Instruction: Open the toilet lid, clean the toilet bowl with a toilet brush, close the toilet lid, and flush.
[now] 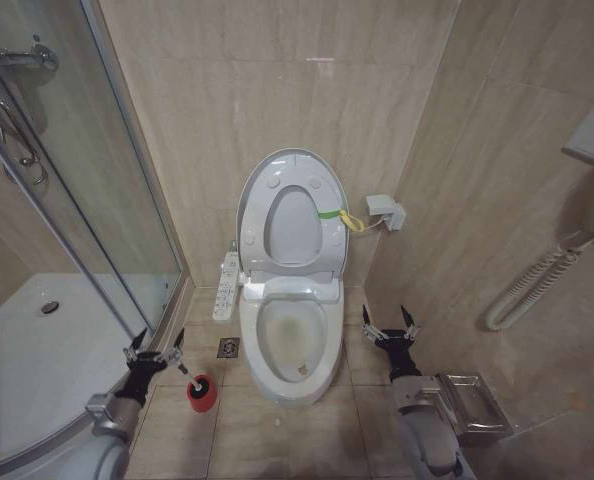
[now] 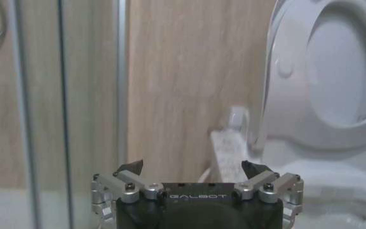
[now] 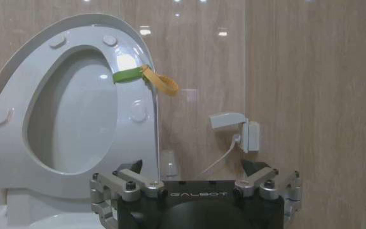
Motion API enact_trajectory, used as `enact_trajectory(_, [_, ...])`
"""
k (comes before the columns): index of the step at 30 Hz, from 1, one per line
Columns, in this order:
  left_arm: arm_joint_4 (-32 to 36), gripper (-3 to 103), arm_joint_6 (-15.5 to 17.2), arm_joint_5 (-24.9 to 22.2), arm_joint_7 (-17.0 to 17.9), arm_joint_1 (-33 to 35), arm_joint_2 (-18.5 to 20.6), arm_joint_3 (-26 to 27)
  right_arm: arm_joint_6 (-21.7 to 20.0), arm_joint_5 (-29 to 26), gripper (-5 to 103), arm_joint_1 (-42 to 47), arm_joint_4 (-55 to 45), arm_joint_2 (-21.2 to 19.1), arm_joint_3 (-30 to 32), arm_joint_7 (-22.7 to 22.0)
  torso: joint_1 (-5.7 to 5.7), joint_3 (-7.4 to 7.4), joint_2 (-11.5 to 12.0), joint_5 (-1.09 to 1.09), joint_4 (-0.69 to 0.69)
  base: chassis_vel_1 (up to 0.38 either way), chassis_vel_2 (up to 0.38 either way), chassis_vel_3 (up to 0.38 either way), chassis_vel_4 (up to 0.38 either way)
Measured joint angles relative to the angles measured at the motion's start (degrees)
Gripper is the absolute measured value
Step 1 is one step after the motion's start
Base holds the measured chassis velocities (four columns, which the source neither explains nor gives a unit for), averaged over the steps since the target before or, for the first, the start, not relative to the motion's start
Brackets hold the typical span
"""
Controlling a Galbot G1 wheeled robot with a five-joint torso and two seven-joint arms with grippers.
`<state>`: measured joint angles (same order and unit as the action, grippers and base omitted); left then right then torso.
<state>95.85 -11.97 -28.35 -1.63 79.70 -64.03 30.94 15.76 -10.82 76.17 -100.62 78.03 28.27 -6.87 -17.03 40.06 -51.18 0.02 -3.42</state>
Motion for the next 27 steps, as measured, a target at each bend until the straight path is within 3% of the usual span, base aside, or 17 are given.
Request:
enact_trajectory(3, [-2.07, 100, 0.22, 0.92, 0.76, 0.8, -1.22, -0.42, 0.0, 0.0, 100, 0.0, 0.0, 0.0, 0.0, 0.0, 0.0, 0.0, 0.0, -0.01, 0.01, 0.0, 0.0, 0.0, 0.0])
enact_trajectory(6, [-6.82, 100, -1.7, 1.17, 0.15, 0.81, -2.59, -0.83, 0.0, 0.0, 100, 0.0, 0.0, 0.0, 0.0, 0.0, 0.0, 0.0, 0.0, -0.01, 0.02, 0.0, 0.0, 0.0, 0.0])
enact_trajectory(11, [-15.98, 100, -9.01, 0.78, -3.82, -1.4, -4.11, -1.21, 0.0, 0.0, 100, 0.0, 0.0, 0.0, 0.0, 0.0, 0.0, 0.0, 0.0, -0.02, 0.01, 0.0, 0.0, 0.0, 0.0])
enact_trajectory(16, [-22.21, 100, -12.58, -0.27, -6.28, -3.81, -4.25, -1.32, 0.0, 0.0, 100, 0.0, 0.0, 0.0, 0.0, 0.0, 0.0, 0.0, 0.0, -0.02, 0.01, 0.0, 0.0, 0.0, 0.0])
enact_trajectory(27, [-32.22, 100, -15.72, -0.73, -10.02, -10.56, -4.27, -2.98, 0.0, 0.0, 100, 0.0, 0.0, 0.0, 0.0, 0.0, 0.0, 0.0, 0.0, -0.02, 0.0, 0.0, 0.0, 0.0, 0.0])
